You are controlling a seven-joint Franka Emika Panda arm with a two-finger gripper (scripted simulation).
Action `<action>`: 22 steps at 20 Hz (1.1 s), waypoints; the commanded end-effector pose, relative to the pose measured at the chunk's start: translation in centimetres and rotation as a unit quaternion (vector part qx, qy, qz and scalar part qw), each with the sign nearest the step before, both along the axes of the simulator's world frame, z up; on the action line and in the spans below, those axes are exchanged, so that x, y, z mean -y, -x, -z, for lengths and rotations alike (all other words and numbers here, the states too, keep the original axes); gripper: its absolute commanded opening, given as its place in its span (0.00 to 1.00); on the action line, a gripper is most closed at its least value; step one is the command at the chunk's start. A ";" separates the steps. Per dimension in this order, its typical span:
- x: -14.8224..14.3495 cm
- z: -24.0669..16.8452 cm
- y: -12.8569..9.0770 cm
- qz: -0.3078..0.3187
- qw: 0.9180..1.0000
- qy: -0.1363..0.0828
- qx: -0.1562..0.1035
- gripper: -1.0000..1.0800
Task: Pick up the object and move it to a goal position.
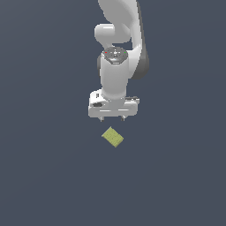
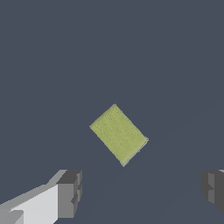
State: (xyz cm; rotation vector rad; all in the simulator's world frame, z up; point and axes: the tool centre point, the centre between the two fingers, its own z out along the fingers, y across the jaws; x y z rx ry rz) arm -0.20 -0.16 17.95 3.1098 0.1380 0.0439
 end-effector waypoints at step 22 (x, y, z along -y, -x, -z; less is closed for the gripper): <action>1.3 0.4 0.9 -0.010 1.000 0.010 -0.018 0.96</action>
